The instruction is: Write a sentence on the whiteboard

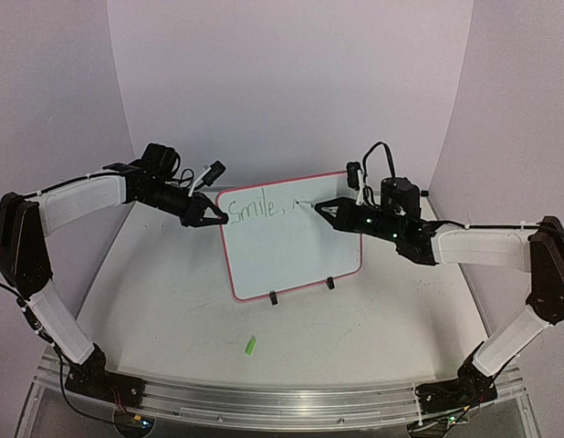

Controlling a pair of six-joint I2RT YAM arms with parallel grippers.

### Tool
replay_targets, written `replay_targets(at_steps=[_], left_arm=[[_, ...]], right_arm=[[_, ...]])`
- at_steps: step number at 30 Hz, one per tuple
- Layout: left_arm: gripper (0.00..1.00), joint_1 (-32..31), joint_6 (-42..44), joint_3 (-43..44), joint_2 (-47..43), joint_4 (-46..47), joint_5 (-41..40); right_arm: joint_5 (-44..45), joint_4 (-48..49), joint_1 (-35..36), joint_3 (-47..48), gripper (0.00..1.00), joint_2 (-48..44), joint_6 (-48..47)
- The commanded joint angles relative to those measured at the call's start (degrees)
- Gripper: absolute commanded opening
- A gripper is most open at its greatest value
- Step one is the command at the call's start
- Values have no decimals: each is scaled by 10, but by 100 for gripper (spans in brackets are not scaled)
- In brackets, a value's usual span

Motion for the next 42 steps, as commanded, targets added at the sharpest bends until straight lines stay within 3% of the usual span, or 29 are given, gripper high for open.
replay_targets(at_steps=[1, 42], left_arm=[[0, 2, 48, 5, 0, -5, -71], [0, 3, 49, 5, -2, -5, -74]], right_arm=[[31, 1, -3, -18, 0, -7, 8], [69, 59, -3, -5, 0, -10, 36]])
